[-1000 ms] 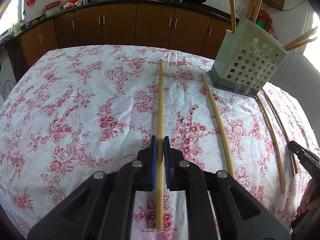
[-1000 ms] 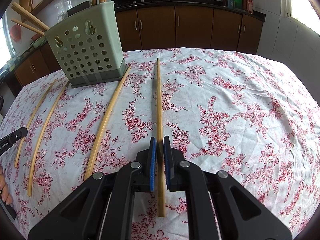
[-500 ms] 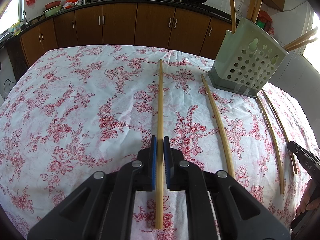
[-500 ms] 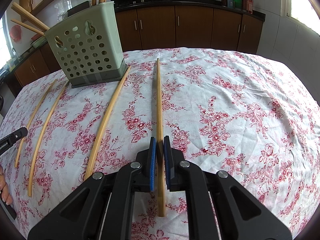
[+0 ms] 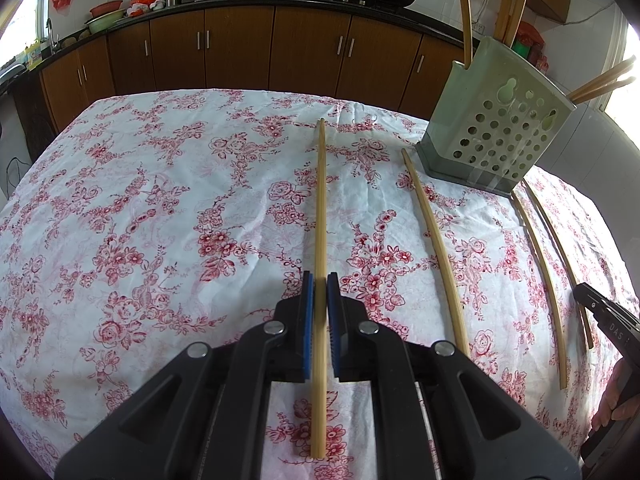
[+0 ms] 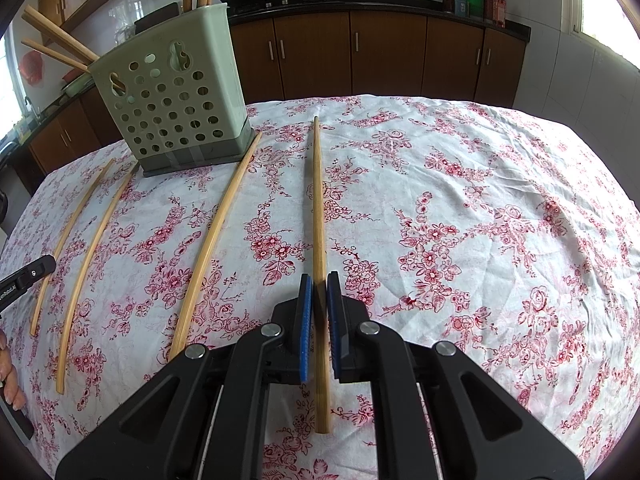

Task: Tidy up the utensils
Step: 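Lift both chopsticks upright over the green holder with both tools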

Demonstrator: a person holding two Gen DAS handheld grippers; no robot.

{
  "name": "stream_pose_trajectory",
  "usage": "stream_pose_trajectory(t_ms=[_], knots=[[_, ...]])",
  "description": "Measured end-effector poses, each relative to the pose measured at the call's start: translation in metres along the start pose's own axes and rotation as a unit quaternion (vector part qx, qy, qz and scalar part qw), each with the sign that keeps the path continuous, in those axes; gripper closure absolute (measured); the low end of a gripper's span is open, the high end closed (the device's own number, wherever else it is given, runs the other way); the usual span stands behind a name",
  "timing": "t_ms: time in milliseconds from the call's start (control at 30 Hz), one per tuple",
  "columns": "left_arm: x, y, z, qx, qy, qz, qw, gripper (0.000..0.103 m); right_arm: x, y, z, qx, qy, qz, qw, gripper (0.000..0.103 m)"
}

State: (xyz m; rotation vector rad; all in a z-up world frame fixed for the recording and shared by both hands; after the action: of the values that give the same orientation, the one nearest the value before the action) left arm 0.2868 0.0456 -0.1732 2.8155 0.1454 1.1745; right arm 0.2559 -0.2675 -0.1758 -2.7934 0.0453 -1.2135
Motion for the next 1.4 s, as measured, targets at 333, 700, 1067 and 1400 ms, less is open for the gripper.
stream_pose_trajectory(t_ms=[333,700,1067,1400], knots=[[-0.019,0.013,-0.015,0.022,-0.005,0.068,0.9974,0.094,-0.009,0.002,-0.009,0.012,-0.001,0.004,1.0,0.095],[0.05,0.024,-0.084,-0.005,0.093,0.067,0.9934,0.095,0.072,0.009,-0.085,0.012,0.135,0.006,0.991,0.095],[0.119,0.039,-0.146,-0.047,0.176,0.057,0.9817,0.095,0.121,0.002,-0.123,0.024,0.202,0.006,0.979,0.095],[0.168,0.087,-0.201,-0.096,0.243,0.085,0.9614,0.095,0.188,-0.041,-0.187,0.109,0.287,0.015,0.952,0.095]])
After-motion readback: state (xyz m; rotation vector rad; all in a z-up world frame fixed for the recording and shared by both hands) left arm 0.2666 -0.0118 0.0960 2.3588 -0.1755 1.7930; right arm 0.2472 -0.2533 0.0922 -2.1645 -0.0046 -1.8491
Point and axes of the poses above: each gripper's, at about its wrist camera, not at the fingertips, and z roughly the way its jaws point, y to its right, x to its top, the point moved 10 cm from there along z, roughly the way its jaws point, and after that the axes turned 7 degrees about y, right-handed, at the moved point
